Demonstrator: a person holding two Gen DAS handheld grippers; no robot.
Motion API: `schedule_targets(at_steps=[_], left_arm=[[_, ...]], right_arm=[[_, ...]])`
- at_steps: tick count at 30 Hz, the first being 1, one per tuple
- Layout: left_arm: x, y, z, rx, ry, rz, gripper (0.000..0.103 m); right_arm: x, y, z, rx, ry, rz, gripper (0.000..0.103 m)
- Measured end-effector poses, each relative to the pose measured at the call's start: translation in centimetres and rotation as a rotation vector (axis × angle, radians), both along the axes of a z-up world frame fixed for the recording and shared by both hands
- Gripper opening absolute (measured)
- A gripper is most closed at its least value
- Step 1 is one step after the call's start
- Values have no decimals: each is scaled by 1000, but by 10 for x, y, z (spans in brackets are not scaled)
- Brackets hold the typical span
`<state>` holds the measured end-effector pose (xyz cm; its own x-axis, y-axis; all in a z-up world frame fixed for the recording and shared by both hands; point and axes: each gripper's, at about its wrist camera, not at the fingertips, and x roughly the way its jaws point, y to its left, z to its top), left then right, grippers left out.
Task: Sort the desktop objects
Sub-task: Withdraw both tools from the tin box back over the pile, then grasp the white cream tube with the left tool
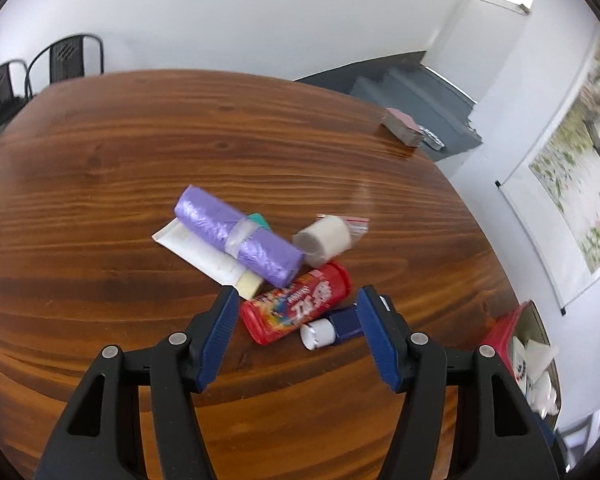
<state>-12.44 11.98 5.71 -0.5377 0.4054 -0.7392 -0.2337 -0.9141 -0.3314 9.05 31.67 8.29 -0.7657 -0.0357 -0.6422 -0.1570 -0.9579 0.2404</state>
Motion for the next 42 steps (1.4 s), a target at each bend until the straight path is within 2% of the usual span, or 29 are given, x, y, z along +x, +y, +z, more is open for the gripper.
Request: schedule_targets(at_steps=[6, 10, 16, 20, 22, 24, 28, 31, 36, 37, 38, 39, 42], left_arm=[[-29, -13, -19, 37, -94, 122, 65], [-43, -12, -24, 64, -123, 151, 65], [-54, -2, -23, 0, -116, 192, 65], [-64, -1, -33, -48, -124, 232, 66], [-66, 0, -35, -105, -108, 252, 67], [-66, -2, -39, -143, -105, 246, 67], [-63, -10, -48, -155, -115, 199, 67], [-54, -22, -48, -166, -79, 179, 67], [-41, -33, -40, -159, -2, 140, 55], [-40, -35, -37, -157, 14, 129, 46], [-36, -34, -31, -174, 34, 123, 17], [-34, -35, -29, -182, 38, 117, 9], [-31, -43, -30, -144, 17, 81, 8]], right_arm=[[-8, -8, -6, 21, -18, 31, 76], [-12, -11, -12, 34, -25, 45, 78], [-25, -13, -25, 2, -55, 70, 78], [-31, -16, -31, -10, -66, 86, 79], [-32, -17, -32, -11, -70, 90, 79], [-34, -18, -33, -10, -72, 95, 79], [-37, -21, -36, -16, -82, 97, 79], [-40, -26, -38, -11, -88, 105, 79], [-44, -35, -38, 1, -91, 121, 79], [-46, -37, -39, 4, -90, 125, 79], [-48, -39, -39, 7, -91, 127, 79], [-51, -41, -39, 12, -92, 130, 79], [-65, -48, -39, 38, -96, 154, 79]])
